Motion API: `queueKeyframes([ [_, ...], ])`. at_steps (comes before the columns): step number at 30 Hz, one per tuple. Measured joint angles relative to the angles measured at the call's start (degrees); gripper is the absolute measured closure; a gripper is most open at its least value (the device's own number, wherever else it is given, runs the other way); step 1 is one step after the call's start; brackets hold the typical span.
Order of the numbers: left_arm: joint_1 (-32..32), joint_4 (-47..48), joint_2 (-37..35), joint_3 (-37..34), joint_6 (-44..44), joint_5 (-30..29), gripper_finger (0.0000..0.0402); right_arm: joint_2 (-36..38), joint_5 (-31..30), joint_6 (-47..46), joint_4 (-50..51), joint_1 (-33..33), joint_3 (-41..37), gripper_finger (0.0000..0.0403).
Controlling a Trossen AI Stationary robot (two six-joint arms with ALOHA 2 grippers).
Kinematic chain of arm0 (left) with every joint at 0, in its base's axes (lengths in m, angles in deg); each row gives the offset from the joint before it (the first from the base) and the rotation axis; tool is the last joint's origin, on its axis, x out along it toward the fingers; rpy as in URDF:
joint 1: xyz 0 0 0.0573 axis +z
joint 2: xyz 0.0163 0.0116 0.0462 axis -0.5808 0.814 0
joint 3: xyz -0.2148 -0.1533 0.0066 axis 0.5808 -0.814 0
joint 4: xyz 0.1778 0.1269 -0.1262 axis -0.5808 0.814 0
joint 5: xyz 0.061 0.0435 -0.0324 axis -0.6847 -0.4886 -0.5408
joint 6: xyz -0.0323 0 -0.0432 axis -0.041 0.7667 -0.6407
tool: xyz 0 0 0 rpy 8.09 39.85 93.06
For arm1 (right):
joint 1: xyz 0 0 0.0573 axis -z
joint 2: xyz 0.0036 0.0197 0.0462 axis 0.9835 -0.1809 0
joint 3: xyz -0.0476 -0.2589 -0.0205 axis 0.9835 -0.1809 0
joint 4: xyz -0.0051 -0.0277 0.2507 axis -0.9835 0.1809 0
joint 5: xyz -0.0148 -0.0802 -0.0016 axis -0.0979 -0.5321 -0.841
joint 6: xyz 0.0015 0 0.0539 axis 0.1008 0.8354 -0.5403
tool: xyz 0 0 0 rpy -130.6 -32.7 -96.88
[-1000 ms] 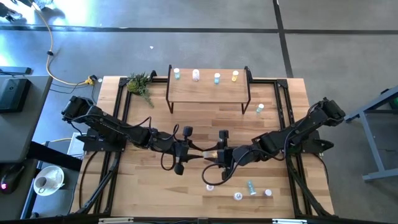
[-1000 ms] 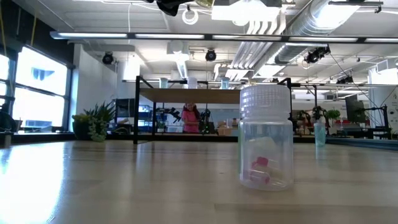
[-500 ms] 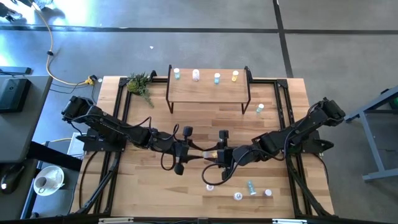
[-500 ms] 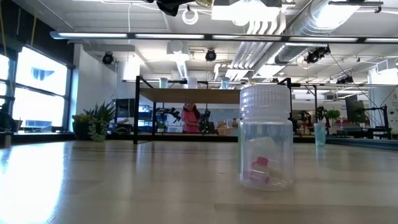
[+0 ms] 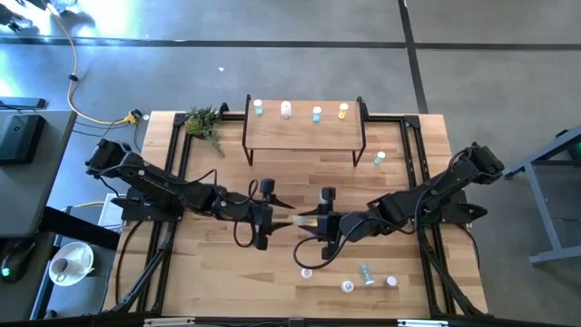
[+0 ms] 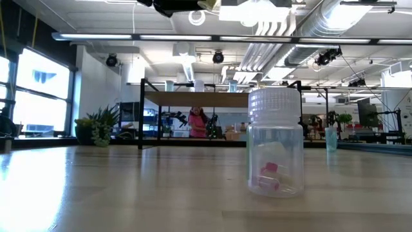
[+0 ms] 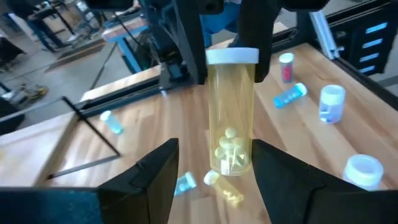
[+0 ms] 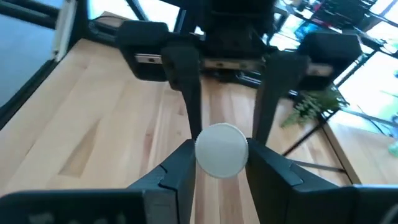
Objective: Pick and place medicine bottles onto shelf by color
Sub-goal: Put the bottom yellow pill bottle on the shelf aligned with the other yellow pill bottle
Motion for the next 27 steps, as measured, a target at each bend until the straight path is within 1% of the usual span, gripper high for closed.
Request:
queueKeyframes([
  [6,-0.39,5.73,-3.68,0.04,-0.77,-1.12,0.0215,-0.04,-2.89,-2.00,2.11,0.00,0.00,0.0289],
  [11,-1.00,11.32,-6.14,0.02,-2.60,-1.57,0.0215,-0.04,-3.58,-2.00,2.12,0.00,0.00,0.0289],
  [14,-1.96,15.41,-7.39,-0.01,-2.62,-2.84,0.0216,-0.02,-7.06,-2.44,2.12,-0.01,0.00,0.0289],
  [18,-3.65,18.17,-8.77,-0.01,-3.29,-4.18,0.0216,-0.02,-12.33,-2.37,2.13,-0.01,0.00,0.0289],
  [19,-4.03,18.12,-8.87,-0.03,-3.71,-4.20,0.0216,-0.02,-13.41,-2.32,2.14,0.01,0.00,0.0289],
  [21,-4.58,14.95,-8.91,-1.46,-4.46,-4.11,0.0216,-0.02,-16.01,-1.61,2.06,0.03,0.00,0.0289],
  [27,-3.83,1.38,-8.85,-10.95,-4.91,-4.12,0.0216,0.13,-26.91,3.45,-0.75,0.57,0.00,0.0289],
])
